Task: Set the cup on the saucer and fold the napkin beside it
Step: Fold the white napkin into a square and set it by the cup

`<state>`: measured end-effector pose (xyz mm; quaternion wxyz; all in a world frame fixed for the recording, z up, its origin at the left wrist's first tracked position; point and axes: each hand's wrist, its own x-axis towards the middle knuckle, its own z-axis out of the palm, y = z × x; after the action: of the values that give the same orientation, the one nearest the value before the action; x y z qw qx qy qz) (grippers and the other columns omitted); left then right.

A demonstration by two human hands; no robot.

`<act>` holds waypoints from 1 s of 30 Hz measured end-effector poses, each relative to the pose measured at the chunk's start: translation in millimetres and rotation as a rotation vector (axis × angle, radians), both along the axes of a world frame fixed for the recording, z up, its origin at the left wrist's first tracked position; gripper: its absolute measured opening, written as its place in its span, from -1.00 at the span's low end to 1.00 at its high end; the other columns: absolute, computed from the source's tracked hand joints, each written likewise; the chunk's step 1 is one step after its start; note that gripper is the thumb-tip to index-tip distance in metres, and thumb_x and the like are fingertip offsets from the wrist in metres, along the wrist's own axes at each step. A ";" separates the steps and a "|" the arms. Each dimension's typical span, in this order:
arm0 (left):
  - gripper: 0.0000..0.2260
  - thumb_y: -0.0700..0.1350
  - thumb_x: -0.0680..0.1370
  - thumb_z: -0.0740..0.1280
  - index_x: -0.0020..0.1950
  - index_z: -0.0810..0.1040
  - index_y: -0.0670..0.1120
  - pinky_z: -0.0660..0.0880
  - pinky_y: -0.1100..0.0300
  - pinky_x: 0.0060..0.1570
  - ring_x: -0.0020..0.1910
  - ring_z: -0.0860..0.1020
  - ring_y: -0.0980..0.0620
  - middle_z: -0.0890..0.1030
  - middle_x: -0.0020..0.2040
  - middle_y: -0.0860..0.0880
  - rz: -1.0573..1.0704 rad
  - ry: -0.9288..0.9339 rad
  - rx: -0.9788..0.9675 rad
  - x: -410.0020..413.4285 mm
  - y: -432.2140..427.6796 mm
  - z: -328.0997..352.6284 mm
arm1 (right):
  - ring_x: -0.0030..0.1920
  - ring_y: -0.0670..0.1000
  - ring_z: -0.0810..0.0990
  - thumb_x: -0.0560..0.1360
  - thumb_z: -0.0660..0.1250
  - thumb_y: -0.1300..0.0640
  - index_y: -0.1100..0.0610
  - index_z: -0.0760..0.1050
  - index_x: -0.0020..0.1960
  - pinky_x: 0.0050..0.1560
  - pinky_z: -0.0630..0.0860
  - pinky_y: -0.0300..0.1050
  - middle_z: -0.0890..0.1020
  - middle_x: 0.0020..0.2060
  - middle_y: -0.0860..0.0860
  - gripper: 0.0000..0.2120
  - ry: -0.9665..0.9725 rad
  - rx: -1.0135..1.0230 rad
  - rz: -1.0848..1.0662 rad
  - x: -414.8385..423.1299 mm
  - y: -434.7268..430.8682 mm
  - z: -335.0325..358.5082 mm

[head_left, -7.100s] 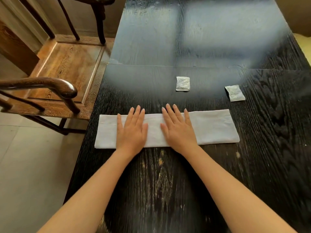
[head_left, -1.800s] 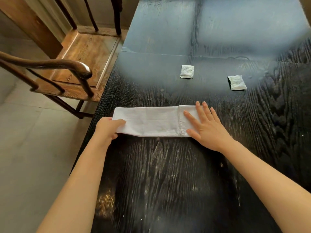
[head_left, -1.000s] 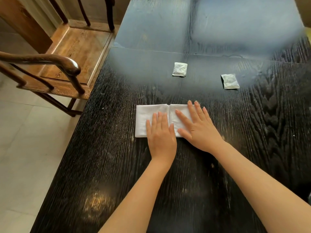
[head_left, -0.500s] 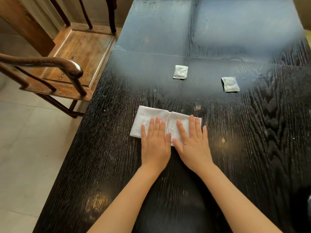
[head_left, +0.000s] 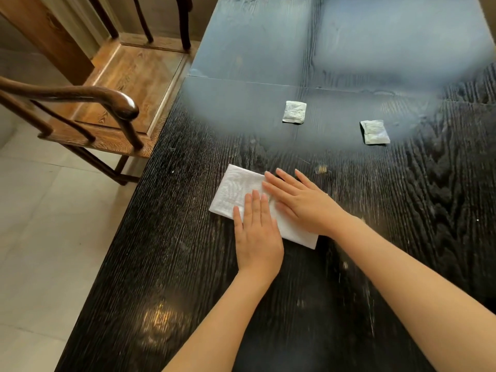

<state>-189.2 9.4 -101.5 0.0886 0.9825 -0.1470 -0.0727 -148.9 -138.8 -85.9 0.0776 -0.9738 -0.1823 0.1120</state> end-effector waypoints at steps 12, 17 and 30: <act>-0.42 0.00 0.45 0.38 0.39 0.26 -0.14 0.51 0.00 0.04 0.04 0.53 -0.12 0.46 0.19 -0.15 0.595 0.475 -0.593 82.5 71.8 48.1 | 0.48 -0.11 -0.32 0.53 -0.34 -0.23 -0.13 -0.29 0.46 0.48 -0.36 -0.01 -0.23 0.48 -0.19 -0.47 0.020 -0.054 -0.017 -0.9 -1.1 -9.2; -0.86 -0.14 0.44 0.38 -0.05 0.53 -0.14 0.49 0.10 -0.30 -0.22 0.52 0.00 0.56 -0.10 -0.12 0.490 0.575 -0.775 82.9 68.1 51.1 | 0.50 -0.07 -0.29 0.45 -0.30 -0.37 -0.10 -0.24 0.50 0.48 -0.35 0.03 -0.21 0.49 -0.16 -0.31 0.004 -0.087 -0.006 0.5 -1.0 -10.8; -0.69 -0.17 0.52 0.29 0.26 0.48 -0.03 0.44 0.50 -0.11 -0.09 0.54 0.33 0.61 0.00 0.14 0.524 0.119 -1.087 22.9 21.6 43.7 | 0.49 -0.07 -0.30 0.43 0.09 -0.35 0.06 -0.20 0.52 0.48 -0.32 -0.04 -0.24 0.47 -0.09 -0.13 0.017 0.123 -0.420 -62.4 -7.5 -0.6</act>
<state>-166.3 31.0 -57.8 0.6007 0.7943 0.0890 -0.0179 -211.3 -146.3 -86.5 0.1602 -0.9828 0.0186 0.0904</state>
